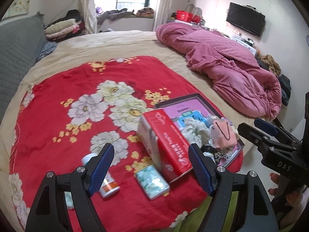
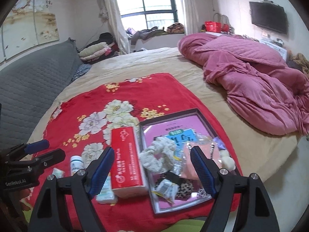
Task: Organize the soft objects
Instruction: 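Move both open grippers back to the white tissue packs on the blanket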
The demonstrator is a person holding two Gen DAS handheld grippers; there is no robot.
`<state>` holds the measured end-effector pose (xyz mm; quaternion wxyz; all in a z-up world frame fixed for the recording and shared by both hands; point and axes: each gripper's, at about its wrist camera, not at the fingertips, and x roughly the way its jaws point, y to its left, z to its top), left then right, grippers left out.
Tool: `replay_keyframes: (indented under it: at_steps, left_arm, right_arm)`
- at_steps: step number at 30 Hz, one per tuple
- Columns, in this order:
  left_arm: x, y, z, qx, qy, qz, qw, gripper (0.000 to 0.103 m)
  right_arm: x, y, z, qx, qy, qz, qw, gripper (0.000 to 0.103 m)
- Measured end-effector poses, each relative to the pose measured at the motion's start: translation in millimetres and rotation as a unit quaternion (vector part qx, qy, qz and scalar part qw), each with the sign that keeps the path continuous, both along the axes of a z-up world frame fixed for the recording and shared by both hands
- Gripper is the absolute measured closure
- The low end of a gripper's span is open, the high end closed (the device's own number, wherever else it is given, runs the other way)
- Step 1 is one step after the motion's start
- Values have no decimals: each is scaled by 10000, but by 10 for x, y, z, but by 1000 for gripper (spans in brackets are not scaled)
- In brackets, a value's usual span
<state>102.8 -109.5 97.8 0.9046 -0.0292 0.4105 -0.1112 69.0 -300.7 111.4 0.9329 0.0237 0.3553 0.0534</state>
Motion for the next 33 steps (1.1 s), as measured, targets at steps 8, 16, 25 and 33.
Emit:
replay_keyframes:
  at_steps: [8,16,25,33]
  left_arm:
    - [-178,513,-32,116,67,481,9988,23]
    - [-362,929,-218,171,242,832,9961,23]
    - [-566,1215,-398,178,414,1088,9930,23]
    - [-649,1411,-566,152,568,1286,9900,23]
  right_arm:
    - [-53,433,-16,77,72,491,9987,23]
    - [-135,946,-235,-23,359,980,9945,22]
    - [-191,1274,-344,-48,454,1172,9921,22]
    - [-268,1384,-482,-133,506,1083,9927,22]
